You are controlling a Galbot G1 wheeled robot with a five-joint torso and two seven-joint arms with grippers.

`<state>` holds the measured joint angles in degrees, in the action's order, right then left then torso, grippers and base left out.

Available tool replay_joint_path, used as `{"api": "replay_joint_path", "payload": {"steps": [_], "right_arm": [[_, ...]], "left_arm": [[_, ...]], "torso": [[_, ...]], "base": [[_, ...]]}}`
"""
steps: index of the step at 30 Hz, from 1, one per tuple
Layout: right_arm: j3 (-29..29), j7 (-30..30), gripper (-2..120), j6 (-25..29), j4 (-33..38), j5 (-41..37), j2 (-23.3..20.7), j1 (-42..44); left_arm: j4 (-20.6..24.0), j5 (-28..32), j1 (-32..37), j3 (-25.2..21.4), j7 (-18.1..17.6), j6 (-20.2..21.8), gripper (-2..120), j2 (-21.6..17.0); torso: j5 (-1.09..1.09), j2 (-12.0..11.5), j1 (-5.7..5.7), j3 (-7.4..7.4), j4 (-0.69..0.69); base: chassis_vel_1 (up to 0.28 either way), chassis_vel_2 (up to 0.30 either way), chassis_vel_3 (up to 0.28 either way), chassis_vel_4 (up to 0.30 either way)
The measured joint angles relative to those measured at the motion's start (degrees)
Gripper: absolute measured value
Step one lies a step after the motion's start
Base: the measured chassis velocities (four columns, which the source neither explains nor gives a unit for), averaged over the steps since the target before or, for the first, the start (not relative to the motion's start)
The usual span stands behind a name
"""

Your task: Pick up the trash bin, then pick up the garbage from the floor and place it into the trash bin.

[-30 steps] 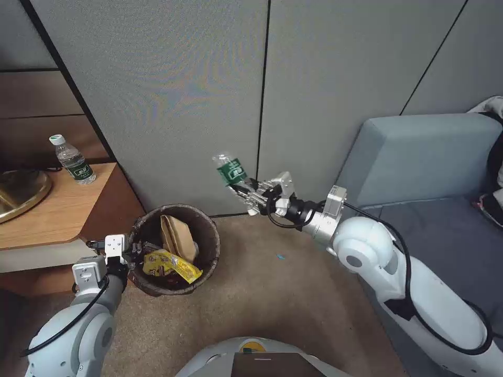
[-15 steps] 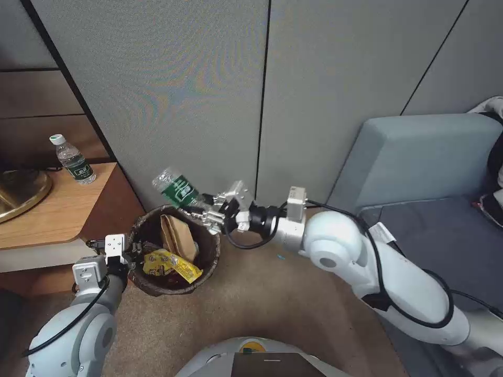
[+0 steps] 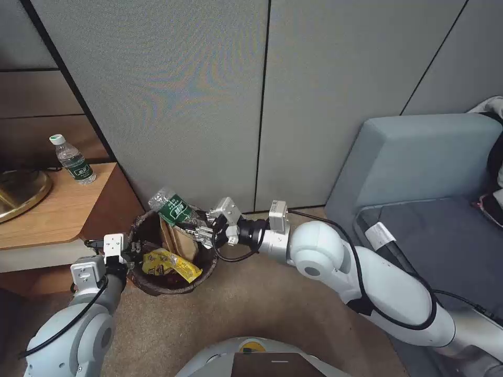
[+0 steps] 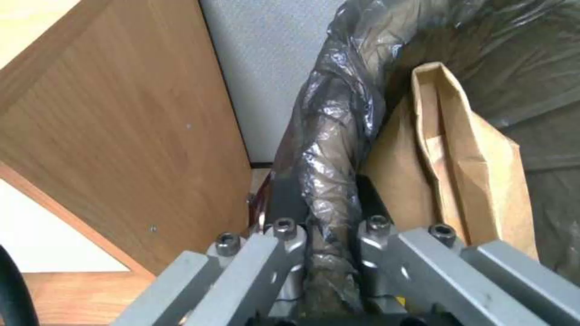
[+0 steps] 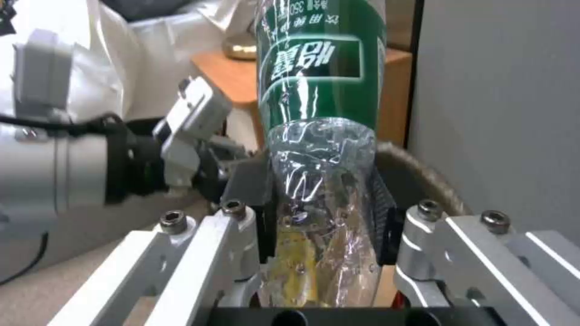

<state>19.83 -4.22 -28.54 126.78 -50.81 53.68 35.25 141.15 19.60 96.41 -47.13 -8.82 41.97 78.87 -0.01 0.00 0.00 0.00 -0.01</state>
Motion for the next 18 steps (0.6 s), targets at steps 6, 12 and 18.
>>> {"api": "replay_joint_path", "payload": {"steps": [6, 12, 18], "right_arm": [[0.9, 0.7, 34, 0.0, -0.3, 1.1, 0.7, 0.4], [2.0, 1.7, 54, -0.1, -0.3, 1.5, 1.3, 0.6], [2.9, 2.2, 78, 0.0, -0.7, 1.9, 1.8, 0.6]], "left_arm": [[0.0, 0.0, -0.1, 0.0, 0.0, 0.0, 4, 0.0], [-0.2, 0.1, -0.3, 0.0, 0.0, 0.0, 4, 0.0], [-0.2, 0.1, -0.3, 0.0, 0.0, 0.0, 4, 0.1]], "torso": [[0.00, 0.0, 0.00, 0.00, 0.00], [0.00, 0.0, 0.00, 0.00, 0.00], [0.00, 0.0, 0.00, 0.00, 0.00]], "base": [[0.000, 0.000, 0.000, 0.000], [0.000, 0.000, 0.000, 0.000], [0.000, 0.000, 0.000, 0.000]]}}
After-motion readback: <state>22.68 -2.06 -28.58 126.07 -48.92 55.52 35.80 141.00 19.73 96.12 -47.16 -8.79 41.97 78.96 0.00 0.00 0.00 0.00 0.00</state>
